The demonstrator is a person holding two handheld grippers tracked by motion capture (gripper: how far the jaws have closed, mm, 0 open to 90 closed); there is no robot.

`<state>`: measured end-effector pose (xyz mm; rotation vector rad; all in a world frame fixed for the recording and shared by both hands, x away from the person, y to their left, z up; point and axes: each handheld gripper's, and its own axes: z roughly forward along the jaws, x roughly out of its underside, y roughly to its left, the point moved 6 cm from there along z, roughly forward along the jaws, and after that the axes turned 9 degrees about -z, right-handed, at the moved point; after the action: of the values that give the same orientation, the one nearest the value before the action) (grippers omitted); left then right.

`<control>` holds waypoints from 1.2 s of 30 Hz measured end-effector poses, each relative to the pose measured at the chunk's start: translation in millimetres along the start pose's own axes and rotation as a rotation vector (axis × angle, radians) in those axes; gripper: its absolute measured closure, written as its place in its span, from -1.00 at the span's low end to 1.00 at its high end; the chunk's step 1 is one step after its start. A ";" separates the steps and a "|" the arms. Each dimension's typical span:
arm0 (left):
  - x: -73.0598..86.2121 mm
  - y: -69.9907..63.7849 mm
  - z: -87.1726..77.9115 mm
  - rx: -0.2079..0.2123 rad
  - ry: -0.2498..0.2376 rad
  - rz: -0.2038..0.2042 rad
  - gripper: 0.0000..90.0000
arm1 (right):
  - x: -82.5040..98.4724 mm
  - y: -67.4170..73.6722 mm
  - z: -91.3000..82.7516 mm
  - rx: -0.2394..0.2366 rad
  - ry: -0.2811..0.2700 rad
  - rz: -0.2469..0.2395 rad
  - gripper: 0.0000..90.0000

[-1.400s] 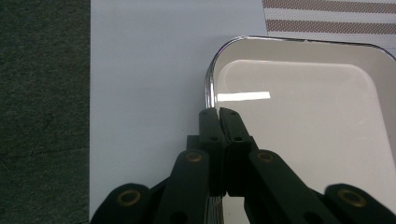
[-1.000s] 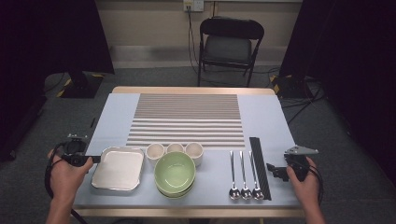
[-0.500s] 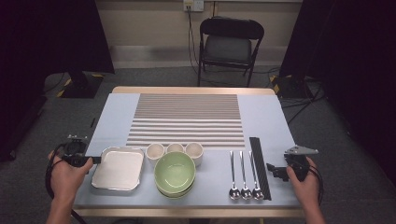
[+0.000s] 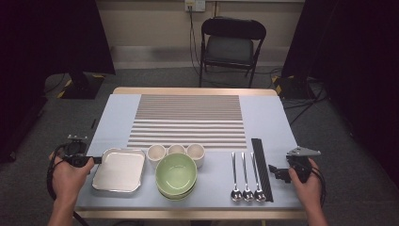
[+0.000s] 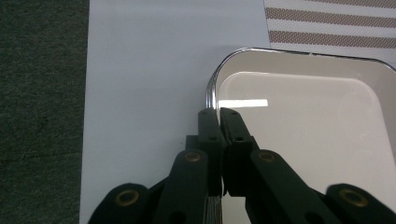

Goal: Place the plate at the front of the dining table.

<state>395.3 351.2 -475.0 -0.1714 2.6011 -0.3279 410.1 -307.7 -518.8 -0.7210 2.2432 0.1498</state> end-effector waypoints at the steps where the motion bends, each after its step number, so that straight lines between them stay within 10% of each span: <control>1: 0.0 0.0 0.0 0.000 0.000 0.000 0.97 | 0.0 0.0 0.0 0.000 0.000 0.000 -0.75; 36: 1.2 12.3 -15.8 0.064 -0.085 -0.071 0.97 | 0.0 0.1 0.0 0.000 0.000 0.001 -0.75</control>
<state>385.7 366.0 -465.5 -0.2507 2.5008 -0.4200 410.0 -307.6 -518.9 -0.7195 2.2432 0.1505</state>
